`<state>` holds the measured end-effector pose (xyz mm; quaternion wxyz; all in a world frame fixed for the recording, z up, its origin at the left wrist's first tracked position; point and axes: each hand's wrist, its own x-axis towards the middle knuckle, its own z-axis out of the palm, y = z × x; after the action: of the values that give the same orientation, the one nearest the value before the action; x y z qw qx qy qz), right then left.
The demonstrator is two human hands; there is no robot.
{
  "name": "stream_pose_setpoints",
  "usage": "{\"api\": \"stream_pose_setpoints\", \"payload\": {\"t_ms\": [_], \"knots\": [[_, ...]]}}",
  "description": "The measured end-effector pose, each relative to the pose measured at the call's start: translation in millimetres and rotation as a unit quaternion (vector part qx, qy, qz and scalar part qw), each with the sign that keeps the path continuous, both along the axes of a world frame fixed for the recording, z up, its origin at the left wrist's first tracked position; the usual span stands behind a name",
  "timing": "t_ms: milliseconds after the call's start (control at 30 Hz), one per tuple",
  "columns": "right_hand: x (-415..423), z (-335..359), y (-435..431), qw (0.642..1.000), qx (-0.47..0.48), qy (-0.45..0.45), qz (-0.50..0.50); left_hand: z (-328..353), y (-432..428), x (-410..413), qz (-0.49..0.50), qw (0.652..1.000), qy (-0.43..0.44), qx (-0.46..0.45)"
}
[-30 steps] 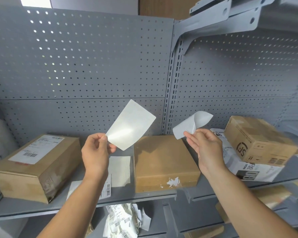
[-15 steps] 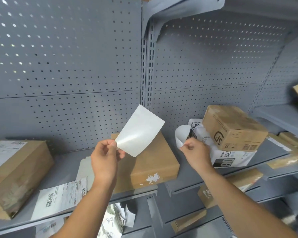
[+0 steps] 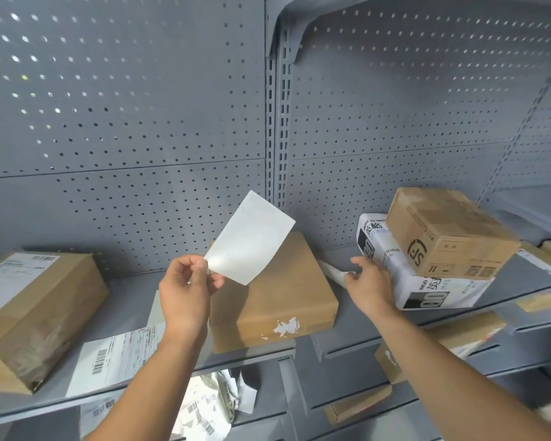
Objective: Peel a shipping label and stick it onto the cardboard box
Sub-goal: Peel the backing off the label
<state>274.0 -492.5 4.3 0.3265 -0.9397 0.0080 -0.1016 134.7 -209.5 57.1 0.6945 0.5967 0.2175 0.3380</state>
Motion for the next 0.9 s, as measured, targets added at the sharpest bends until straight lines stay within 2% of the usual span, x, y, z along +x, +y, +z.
{"api": "stream_pose_setpoints", "payload": {"t_ms": [233, 367, 467, 567, 633, 700, 900], "knots": [[-8, 24, 9, 0.999, 0.010, -0.045, 0.014, 1, -2, -2, -0.009, 1.000, 0.000, -0.011], [-24, 50, 28, 0.991, 0.026, -0.125, 0.048, 4, -4, -3, -0.018, 1.000, -0.008, -0.024], [-48, 75, 52, 0.974, 0.051, -0.188, 0.114, 10, -8, -8, -0.026, 0.998, -0.026, -0.042], [-77, 94, 83, 0.932, 0.061, -0.260, 0.245, 15, -11, -13, -0.033, 0.997, -0.036, -0.052], [-92, 96, 101, 0.899, 0.011, -0.309, 0.309, 17, -12, -16, -0.036, 0.997, -0.041, -0.059], [-101, 95, 117, 0.878, -0.056, -0.347, 0.324, 18, -12, -18, -0.038, 0.996, -0.045, -0.060], [-103, 89, 137, 0.869, -0.133, -0.363, 0.309, 24, -9, -31, -0.046, 0.995, -0.052, -0.073]]}}
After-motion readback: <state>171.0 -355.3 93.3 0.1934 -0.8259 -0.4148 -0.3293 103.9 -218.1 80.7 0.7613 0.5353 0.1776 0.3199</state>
